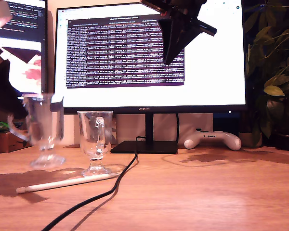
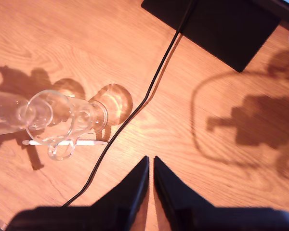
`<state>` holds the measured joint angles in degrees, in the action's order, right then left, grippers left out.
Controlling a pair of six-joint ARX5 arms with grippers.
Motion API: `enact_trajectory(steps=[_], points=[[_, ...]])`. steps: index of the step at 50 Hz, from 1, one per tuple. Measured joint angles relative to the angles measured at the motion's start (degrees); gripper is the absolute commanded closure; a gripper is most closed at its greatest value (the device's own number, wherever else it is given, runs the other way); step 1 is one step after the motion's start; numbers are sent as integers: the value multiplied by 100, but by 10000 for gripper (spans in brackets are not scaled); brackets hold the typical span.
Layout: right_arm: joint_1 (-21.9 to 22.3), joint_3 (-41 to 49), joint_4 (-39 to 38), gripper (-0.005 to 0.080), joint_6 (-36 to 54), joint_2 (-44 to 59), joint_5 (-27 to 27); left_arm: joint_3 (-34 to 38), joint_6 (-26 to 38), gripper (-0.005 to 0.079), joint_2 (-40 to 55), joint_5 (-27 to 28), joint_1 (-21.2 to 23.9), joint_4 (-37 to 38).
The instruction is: Pick the small glass cups in front of you with each of your hands, and place them behind the white pen
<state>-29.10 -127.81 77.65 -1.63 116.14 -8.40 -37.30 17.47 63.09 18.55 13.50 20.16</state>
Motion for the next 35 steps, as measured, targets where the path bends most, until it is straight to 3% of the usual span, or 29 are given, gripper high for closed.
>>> enact_trajectory(steps=[35], points=[[0,0,0,765,2,0,-4,0,2,766,210,-2,0,2]])
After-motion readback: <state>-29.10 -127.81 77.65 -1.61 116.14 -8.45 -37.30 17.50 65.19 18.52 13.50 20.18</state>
